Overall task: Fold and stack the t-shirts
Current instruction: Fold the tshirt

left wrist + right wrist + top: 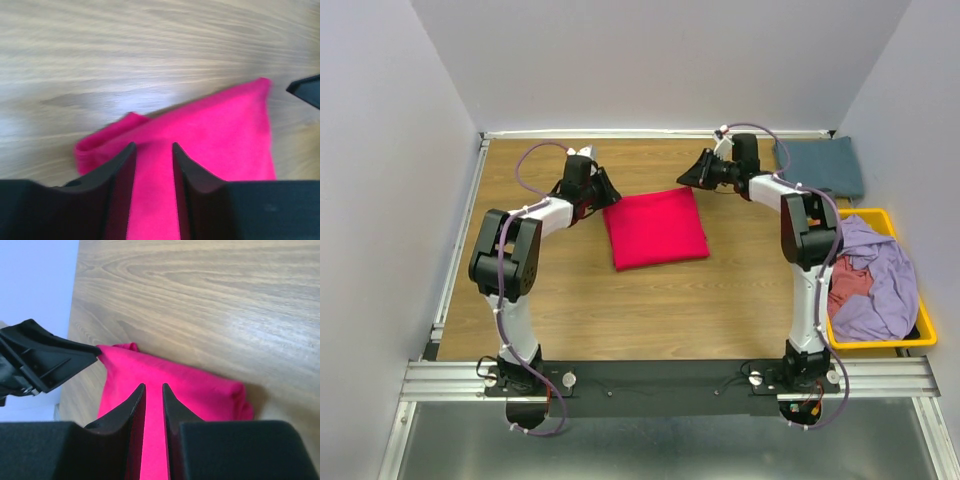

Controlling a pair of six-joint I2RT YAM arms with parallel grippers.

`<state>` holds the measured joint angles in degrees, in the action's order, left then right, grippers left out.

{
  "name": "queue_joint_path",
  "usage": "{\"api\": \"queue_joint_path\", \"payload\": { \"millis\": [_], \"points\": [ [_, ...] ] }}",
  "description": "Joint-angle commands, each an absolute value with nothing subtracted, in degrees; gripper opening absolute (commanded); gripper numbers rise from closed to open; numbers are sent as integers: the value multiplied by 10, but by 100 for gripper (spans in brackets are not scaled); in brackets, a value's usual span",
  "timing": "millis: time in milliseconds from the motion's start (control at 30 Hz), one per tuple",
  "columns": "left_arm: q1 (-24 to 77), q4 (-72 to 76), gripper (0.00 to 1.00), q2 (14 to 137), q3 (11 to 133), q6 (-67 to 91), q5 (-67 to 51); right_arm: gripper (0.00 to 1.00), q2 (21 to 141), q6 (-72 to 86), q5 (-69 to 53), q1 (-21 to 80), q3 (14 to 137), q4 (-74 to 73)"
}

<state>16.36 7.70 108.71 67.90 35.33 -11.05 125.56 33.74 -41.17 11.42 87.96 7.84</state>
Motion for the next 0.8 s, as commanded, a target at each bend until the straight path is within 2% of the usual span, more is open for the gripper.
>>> {"api": "queue_joint_path", "payload": {
  "millis": [0, 167, 300, 400, 433, 533, 567, 600, 667, 767],
  "points": [
    [136, 100, 37, 1134, 674, 377, -141, 26, 1342, 384, -468, 114, 918, 120],
    [113, 94, 28, 1173, 674, 391, -160, 26, 1401, 403, -458, 114, 947, 122],
    [94, 94, 28, 1174, 671, 398, -168, 28, 1396, 410, -450, 114, 947, 121],
    [87, 92, 37, 1161, 671, 399, -188, 38, 1352, 406, -446, 114, 935, 120],
    [87, 87, 45, 1138, 669, 396, -190, 42, 1320, 405, -446, 114, 914, 120],
    [91, 85, 59, 1085, 639, 392, -194, 47, 1261, 405, -449, 118, 862, 121],
    [97, 85, 69, 1045, 616, 386, -197, 49, 1225, 401, -453, 120, 823, 122],
    [102, 85, 73, 1025, 603, 382, -199, 50, 1203, 396, -456, 124, 801, 122],
    [117, 80, 80, 967, 578, 368, -205, 50, 1151, 389, -463, 134, 736, 122],
    [160, 76, 79, 899, 524, 365, -205, 50, 1115, 375, -489, 148, 664, 125]
  ]
}}
